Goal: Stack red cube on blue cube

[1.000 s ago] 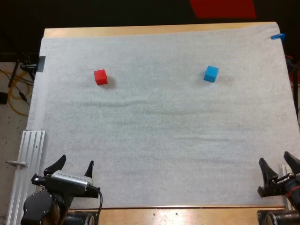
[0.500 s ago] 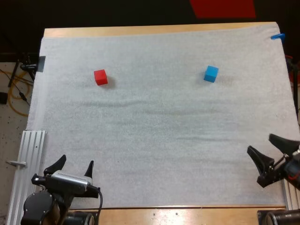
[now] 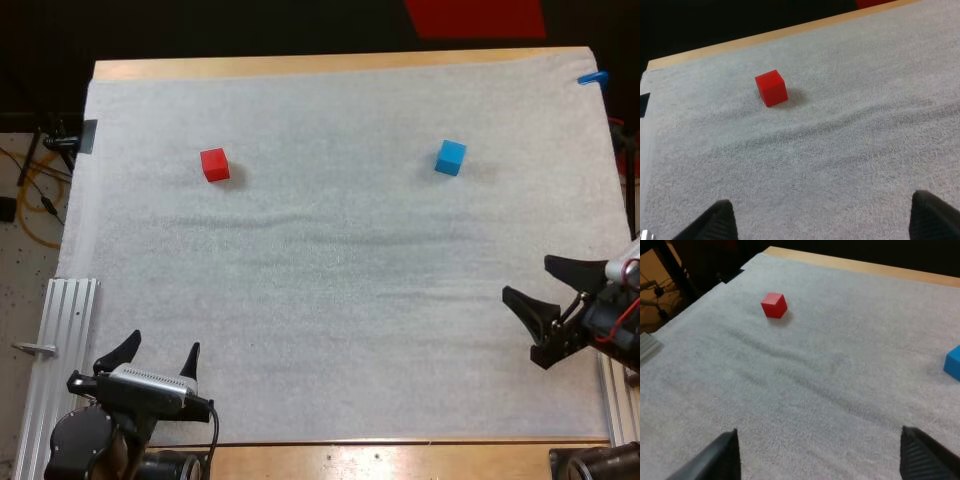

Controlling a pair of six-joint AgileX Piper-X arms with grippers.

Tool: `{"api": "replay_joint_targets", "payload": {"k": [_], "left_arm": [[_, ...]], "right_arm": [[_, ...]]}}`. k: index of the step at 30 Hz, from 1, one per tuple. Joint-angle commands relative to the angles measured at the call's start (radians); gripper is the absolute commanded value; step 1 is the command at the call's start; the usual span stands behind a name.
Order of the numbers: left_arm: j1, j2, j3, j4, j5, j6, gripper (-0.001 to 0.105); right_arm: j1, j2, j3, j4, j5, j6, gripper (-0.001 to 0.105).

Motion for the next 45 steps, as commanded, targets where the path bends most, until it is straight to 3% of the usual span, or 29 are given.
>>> {"api": "replay_joint_targets", "payload": {"k": [1, 4, 7, 9, 10, 14, 19, 24, 28, 33, 45], "left_arm": [[-0.002, -0.133, -0.001, -0.024, -0.005, -0.012, 0.069], [-0.002, -0.133, -0.003, -0.053, -0.038, -0.012, 0.069], [-0.002, -0.122, -0.012, -0.088, -0.146, 0.014, 0.069], [-0.002, -0.092, -0.028, -0.113, -0.218, 0.083, 0.069], [-0.002, -0.075, -0.036, -0.118, -0.234, 0.106, 0.069], [-0.002, 0.060, -0.082, -0.117, -0.284, 0.146, 0.069], [0.001, 0.252, -0.142, -0.207, -0.293, 0.152, 0.057], [0.031, 0.466, -0.219, -0.344, -0.299, 0.172, 0.032], [0.091, 0.630, -0.294, -0.372, -0.296, 0.212, 0.018], [0.202, 0.886, -0.449, -0.370, -0.277, 0.300, 0.000], [0.221, 1.390, -0.811, -0.353, -0.243, 0.403, 0.000]], "right_arm": [[0.002, -0.001, -0.009, -0.013, -0.002, -0.019, 0.058], [0.002, -0.001, -0.009, -0.015, -0.002, -0.019, 0.041], [0.002, -0.001, -0.009, -0.033, 0.000, -0.021, 0.019], [0.002, -0.001, -0.009, -0.055, 0.001, -0.021, 0.003], [0.002, -0.001, -0.009, -0.062, 0.001, -0.024, 0.000], [0.002, -0.001, -0.009, -0.099, 0.001, -0.043, 0.000], [0.002, 0.012, -0.009, -0.115, 0.019, -0.058, 0.000], [0.002, 0.032, -0.009, -0.115, 0.041, -0.080, 0.000], [0.002, 0.032, -0.009, -0.117, 0.041, -0.080, 0.000], [0.002, 0.032, -0.009, -0.117, 0.027, -0.083, 0.000], [0.002, 0.032, -0.009, -0.134, -0.006, -0.087, 0.000]]}}
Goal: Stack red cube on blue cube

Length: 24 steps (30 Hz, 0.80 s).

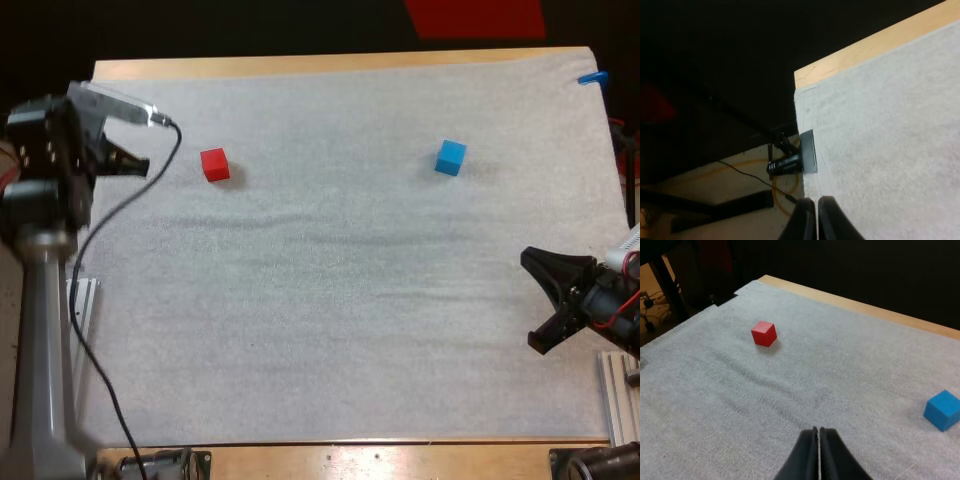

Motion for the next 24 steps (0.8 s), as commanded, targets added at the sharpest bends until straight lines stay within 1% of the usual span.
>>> {"api": "replay_joint_targets", "payload": {"k": [1, 3, 4, 6, 7, 8, 12, 14, 16, 19, 21, 23, 24], "left_arm": [[-0.002, 0.065, -0.049, -0.005, -0.008, 0.026, 0.000], [-0.004, 0.153, -0.109, -0.007, -0.008, 0.044, 0.000], [-0.004, 0.165, -0.126, -0.007, -0.008, 0.051, 0.000], [-0.015, 0.239, -0.178, -0.007, -0.019, 0.131, 0.000], [-0.017, 0.255, -0.189, -0.005, -0.028, 0.155, 0.000], [-0.026, 0.282, -0.205, -0.005, -0.047, 0.202, 0.000], [-0.058, 0.343, -0.216, -0.022, -0.049, 0.350, 0.000], [-0.074, 0.373, -0.216, -0.043, -0.059, 0.369, 0.000], [-0.090, 0.406, -0.216, -0.068, -0.062, 0.369, 0.000], [-0.130, 0.456, -0.223, -0.098, -0.128, 0.380, 0.000], [-0.153, 0.494, -0.223, -0.135, -0.194, 0.425, 0.000], [-0.164, 0.524, -0.223, -0.161, -0.239, 0.437, 0.000], [-0.167, 0.544, -0.223, -0.166, -0.243, 0.436, 0.000]], "right_arm": [[0.000, 0.000, -0.009, -0.014, -0.017, -0.018, 0.000], [0.000, 0.000, -0.009, -0.014, -0.017, -0.011, 0.000], [0.000, 0.000, -0.009, -0.014, -0.017, -0.011, 0.000], [0.000, 0.000, -0.009, -0.014, -0.017, -0.011, 0.000], [0.000, 0.000, -0.009, -0.014, -0.017, -0.011, 0.000], [0.000, 0.000, -0.009, -0.014, -0.017, -0.011, 0.000], [0.000, 0.000, -0.009, -0.014, -0.017, -0.011, 0.000], [0.000, 0.000, -0.009, -0.014, -0.017, -0.011, 0.000], [0.000, 0.000, -0.009, -0.014, -0.017, -0.011, 0.000], [0.000, 0.000, -0.009, -0.011, -0.017, -0.011, 0.000], [0.000, 0.000, -0.009, -0.004, -0.017, -0.011, 0.000], [0.000, 0.000, -0.009, 0.011, -0.015, -0.011, 0.000], [0.000, 0.000, -0.009, 0.020, -0.014, -0.011, 0.000]]}}
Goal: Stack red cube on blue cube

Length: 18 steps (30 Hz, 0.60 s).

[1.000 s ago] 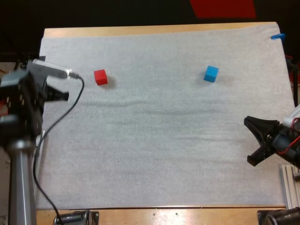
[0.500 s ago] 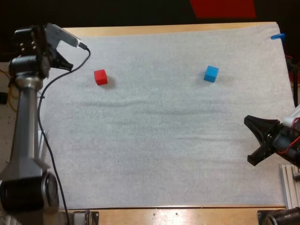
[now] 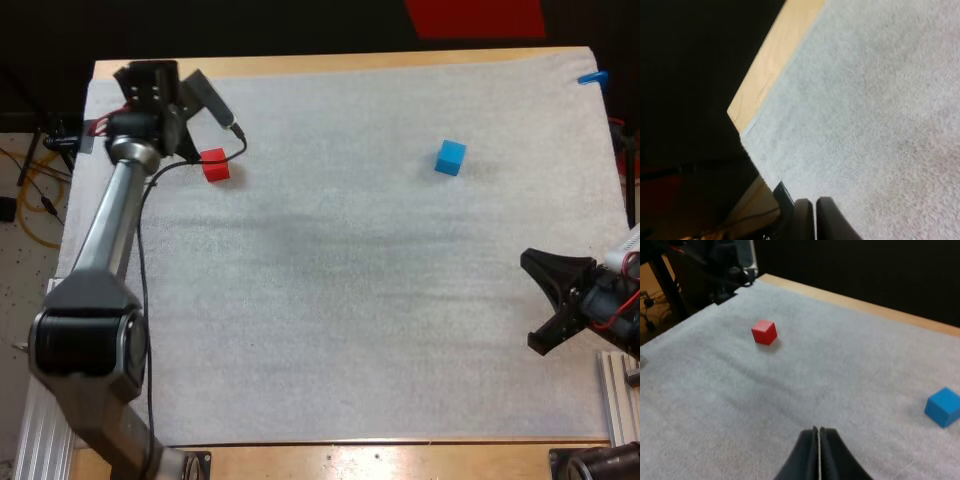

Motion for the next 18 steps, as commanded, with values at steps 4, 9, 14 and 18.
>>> {"api": "replay_joint_targets", "payload": {"k": [4, 9, 14, 18], "left_arm": [[-0.012, 0.058, -0.012, -0.035, -0.051, -0.003, 0.000], [-0.034, 0.110, -0.012, -0.079, -0.004, -0.003, 0.000], [-0.059, 0.164, -0.045, -0.094, 0.002, -0.003, 0.000], [-0.059, 0.198, -0.064, -0.095, -0.010, -0.003, 0.000]], "right_arm": [[0.000, 0.000, -0.009, 0.017, -0.011, -0.011, 0.000], [0.000, 0.020, -0.009, 0.023, -0.011, -0.011, 0.000], [0.000, 0.040, -0.009, 0.029, -0.011, -0.011, 0.000], [0.000, 0.041, -0.009, 0.029, -0.011, -0.011, 0.000]]}}
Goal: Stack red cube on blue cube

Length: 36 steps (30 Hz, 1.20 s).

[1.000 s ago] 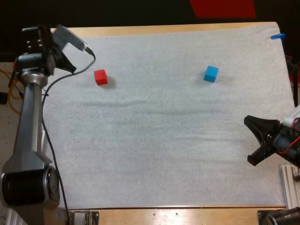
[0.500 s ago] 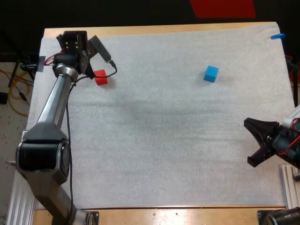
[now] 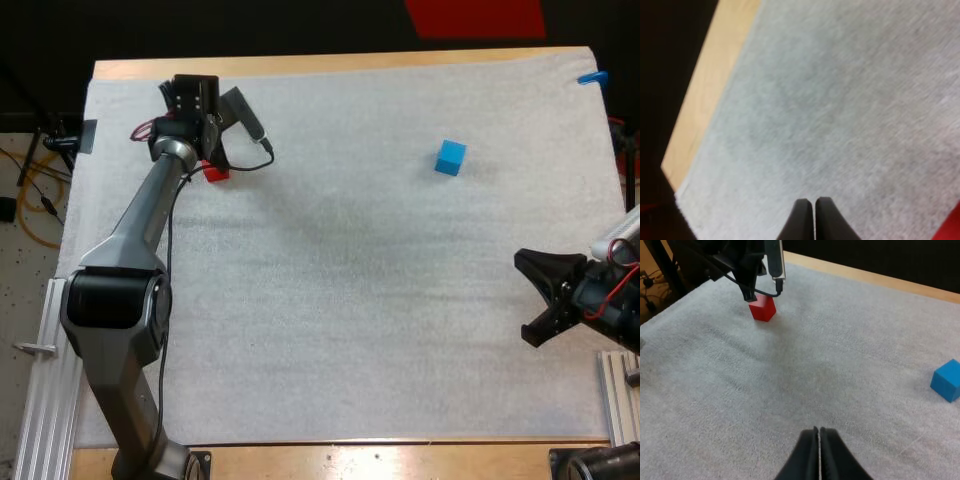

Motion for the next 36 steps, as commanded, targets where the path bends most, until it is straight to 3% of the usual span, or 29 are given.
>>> {"api": "replay_joint_targets", "payload": {"k": [1, 13, 23, 30, 36], "left_arm": [[0.003, 0.004, -0.015, -0.016, -0.025, -0.011, 0.000], [0.014, 0.054, -0.070, 0.015, 0.039, -0.011, 0.000], [0.022, 0.075, -0.070, 0.160, 0.059, -0.039, 0.000], [0.019, 0.075, -0.070, 0.172, 0.118, -0.068, 0.000], [0.015, 0.075, -0.070, 0.260, 0.183, -0.094, 0.000]], "right_arm": [[0.000, -0.003, -0.008, 0.002, -0.011, -0.011, 0.000], [0.000, 0.003, -0.008, 0.002, -0.011, 0.004, 0.000], [0.000, 0.004, -0.008, 0.002, -0.011, 0.007, 0.000], [0.000, 0.004, -0.008, 0.002, -0.011, 0.007, 0.000], [0.000, 0.004, -0.008, 0.002, -0.011, 0.010, 0.000]]}}
